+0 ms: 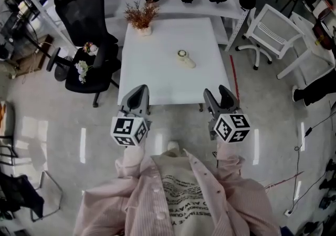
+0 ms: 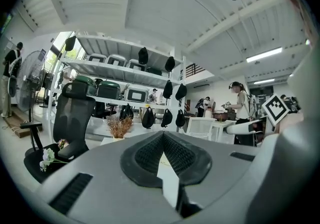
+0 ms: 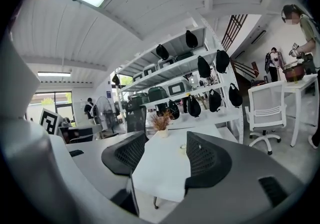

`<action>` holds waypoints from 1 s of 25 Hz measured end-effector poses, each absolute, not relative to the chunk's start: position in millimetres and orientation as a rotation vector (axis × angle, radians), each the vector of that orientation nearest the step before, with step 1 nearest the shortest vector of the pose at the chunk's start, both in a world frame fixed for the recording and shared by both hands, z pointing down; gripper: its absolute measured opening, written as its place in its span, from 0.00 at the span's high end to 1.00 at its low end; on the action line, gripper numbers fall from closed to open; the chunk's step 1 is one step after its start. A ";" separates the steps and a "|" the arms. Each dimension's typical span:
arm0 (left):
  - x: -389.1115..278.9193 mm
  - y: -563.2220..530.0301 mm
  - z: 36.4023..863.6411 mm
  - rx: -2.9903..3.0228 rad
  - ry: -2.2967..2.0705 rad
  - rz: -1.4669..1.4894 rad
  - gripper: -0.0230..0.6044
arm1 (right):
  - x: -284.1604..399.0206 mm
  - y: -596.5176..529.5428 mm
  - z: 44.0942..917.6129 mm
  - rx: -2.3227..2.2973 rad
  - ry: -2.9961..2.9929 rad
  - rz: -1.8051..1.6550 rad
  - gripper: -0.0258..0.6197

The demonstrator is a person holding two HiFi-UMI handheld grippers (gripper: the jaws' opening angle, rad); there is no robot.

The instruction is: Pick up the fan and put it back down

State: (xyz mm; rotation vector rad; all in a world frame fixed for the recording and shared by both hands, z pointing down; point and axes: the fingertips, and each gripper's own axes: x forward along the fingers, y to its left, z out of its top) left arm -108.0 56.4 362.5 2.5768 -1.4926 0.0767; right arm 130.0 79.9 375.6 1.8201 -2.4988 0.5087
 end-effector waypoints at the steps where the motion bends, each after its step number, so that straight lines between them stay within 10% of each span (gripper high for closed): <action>1: -108.9 51.5 363.2 2.576 -1.490 0.077 0.96 | 127.0 75.5 376.7 1.814 -2.500 0.511 0.61; 25: -108.8 -60.4 424.4 2.441 -1.420 0.189 0.96 | 120.5 -57.0 429.1 1.726 -2.422 0.615 0.61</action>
